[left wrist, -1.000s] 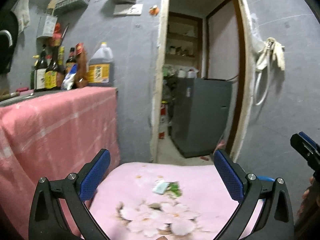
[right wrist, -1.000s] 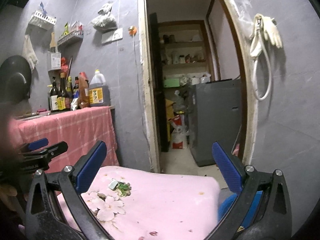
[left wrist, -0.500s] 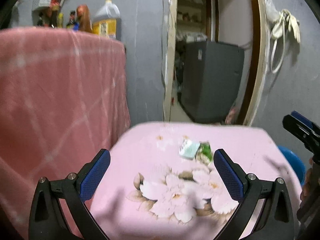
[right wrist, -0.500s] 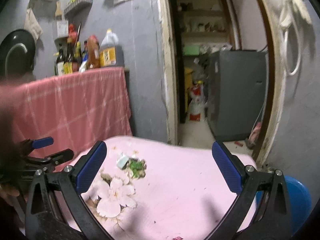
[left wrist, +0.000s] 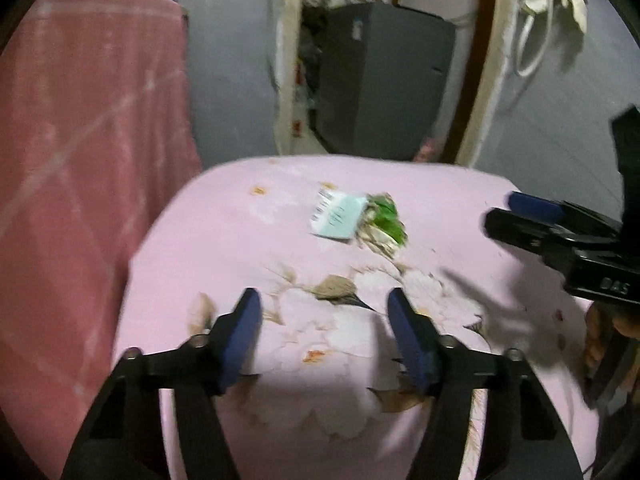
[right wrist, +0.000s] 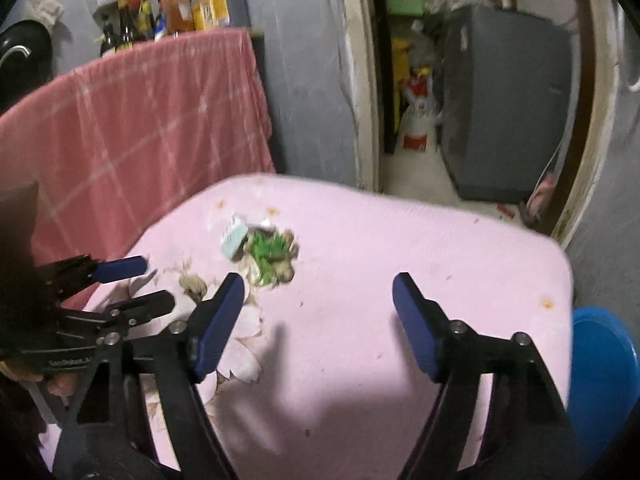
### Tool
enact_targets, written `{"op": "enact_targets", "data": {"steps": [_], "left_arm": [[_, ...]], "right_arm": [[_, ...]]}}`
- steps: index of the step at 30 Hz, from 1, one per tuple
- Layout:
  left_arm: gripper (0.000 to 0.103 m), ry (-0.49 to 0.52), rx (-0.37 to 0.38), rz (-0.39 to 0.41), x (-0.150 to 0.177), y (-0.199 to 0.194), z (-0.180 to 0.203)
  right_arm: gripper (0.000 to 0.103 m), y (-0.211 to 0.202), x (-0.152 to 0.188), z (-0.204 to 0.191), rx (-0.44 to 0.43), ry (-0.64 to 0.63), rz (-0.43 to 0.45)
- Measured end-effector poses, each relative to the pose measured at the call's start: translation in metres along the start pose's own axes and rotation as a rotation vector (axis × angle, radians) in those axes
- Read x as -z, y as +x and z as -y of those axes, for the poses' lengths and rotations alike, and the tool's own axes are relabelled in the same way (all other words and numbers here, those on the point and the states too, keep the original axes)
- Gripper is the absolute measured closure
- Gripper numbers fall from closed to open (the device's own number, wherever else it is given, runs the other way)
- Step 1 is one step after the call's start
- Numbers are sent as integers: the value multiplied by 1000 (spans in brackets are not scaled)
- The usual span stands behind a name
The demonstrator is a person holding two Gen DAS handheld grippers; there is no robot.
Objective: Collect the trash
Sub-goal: 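Move both tools back over the remaining trash on the table, then grasp the dry brown leaf with left tool while right tool grasps the brown lump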
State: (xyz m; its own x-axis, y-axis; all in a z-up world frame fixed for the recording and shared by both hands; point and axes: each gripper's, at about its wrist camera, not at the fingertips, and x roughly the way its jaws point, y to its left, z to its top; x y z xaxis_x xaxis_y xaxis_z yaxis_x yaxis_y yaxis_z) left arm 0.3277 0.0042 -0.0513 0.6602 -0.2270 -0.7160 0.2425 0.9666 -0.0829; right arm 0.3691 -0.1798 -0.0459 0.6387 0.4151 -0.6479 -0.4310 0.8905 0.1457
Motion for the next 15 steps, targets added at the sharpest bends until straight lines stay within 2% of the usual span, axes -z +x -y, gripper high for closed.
{"op": "enact_targets", "data": {"steps": [3,8,10,12,15], "left_arm": [[65,0,28,-38,2,10,1],[68,5,32,-40,3,15,1],[74,2,34,-46,0,17,-2],[81,-4,33,-60,-1,22,-4],[83,-12,43,-60,-2,23,-6]], "right_arm": [[40,14,0,1,-25,14,-56],[54,35,-4,2,-37,16,-133],[62,42,-7,3,-43,23,-160],[66,50,-10,3,-52,22,-182],[70,62,-17,0,-61,-3,-210]]}}
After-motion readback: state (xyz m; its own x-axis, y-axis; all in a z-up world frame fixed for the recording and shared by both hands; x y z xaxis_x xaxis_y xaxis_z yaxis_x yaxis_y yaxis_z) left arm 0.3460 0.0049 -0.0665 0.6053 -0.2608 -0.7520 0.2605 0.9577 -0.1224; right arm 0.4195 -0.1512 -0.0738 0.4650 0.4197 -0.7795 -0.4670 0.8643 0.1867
